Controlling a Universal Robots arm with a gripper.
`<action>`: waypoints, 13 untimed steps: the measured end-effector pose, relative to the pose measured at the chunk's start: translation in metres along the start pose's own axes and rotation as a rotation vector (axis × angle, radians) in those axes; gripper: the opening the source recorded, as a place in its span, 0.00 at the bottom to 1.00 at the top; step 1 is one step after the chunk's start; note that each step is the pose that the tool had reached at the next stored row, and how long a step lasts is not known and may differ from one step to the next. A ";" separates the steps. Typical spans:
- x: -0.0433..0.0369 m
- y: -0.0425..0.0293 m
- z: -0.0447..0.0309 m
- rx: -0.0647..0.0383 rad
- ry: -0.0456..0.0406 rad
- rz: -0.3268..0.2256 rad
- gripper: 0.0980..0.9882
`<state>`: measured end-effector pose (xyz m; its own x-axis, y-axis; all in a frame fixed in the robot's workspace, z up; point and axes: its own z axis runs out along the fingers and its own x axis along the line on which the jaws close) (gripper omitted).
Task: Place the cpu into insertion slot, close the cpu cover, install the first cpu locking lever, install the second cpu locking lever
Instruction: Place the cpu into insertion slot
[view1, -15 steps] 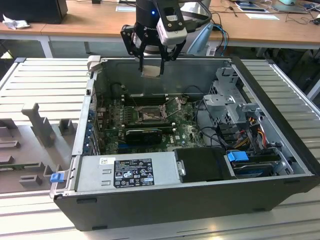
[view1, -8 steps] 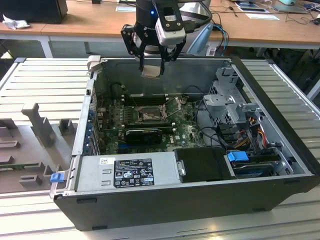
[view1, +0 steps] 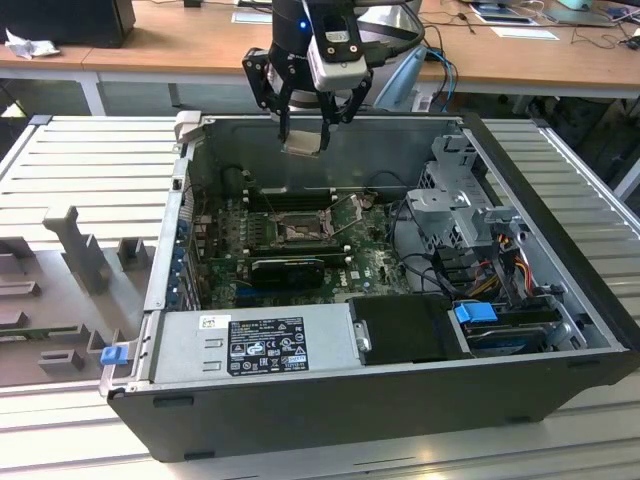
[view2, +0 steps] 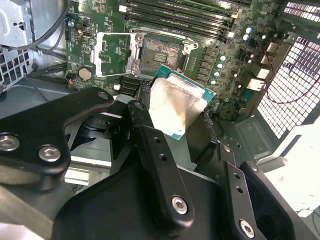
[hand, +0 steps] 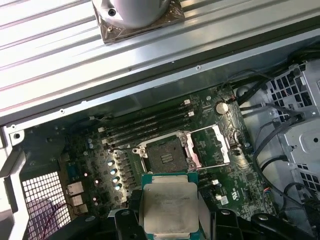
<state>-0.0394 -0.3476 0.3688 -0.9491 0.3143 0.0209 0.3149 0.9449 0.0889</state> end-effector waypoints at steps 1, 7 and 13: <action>0.0000 0.0000 0.0000 0.000 -0.0004 0.005 0.48; 0.0000 0.0000 0.0000 -0.001 -0.0047 0.052 0.48; 0.0000 0.0000 0.0001 -0.001 -0.0099 0.107 0.48</action>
<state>-0.0394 -0.3477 0.3687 -0.9099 0.4142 0.0205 0.4144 0.9058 0.0880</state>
